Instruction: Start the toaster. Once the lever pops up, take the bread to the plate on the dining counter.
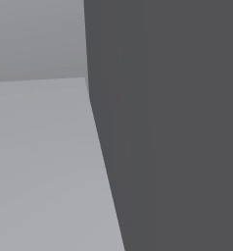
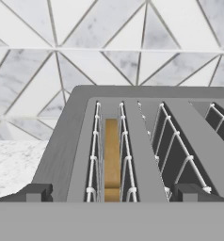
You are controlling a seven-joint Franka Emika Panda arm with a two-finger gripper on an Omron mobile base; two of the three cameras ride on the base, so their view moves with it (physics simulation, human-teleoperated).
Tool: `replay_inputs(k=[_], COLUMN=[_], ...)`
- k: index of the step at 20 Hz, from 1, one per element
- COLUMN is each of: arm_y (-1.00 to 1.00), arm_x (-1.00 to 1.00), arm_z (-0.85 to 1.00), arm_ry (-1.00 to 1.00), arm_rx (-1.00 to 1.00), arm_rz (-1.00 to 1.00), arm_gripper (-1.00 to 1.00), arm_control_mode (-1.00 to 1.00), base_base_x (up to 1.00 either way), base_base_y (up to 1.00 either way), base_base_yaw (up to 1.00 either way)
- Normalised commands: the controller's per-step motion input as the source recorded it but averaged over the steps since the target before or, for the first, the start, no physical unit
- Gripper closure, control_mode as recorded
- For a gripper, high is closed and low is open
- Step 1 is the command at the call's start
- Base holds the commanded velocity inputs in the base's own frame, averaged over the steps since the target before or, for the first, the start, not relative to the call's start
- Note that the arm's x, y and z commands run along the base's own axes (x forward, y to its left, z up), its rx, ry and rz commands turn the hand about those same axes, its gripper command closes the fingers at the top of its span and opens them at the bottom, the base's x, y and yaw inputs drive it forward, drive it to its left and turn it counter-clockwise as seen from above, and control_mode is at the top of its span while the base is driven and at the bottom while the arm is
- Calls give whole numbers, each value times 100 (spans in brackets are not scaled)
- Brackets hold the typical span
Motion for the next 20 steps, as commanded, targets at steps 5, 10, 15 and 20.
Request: replay_inputs(k=[5, 10, 15, 20], arm_y=[0, 0, 0, 0], arm_x=[0, 0, 0, 0], arm_z=[0, 0, 0, 0], arm_ry=[0, 0, 0, 0], arm_rx=[0, 0, 0, 0], arm_rz=[0, 0, 0, 0], arm_gripper=[-100, -100, -100, -100], arm_control_mode=[-100, -100, -100, -100], base_base_x=[0, 0, 0, 0], base_base_y=[0, 0, 0, 0], base_base_yaw=[0, 0, 0, 0])
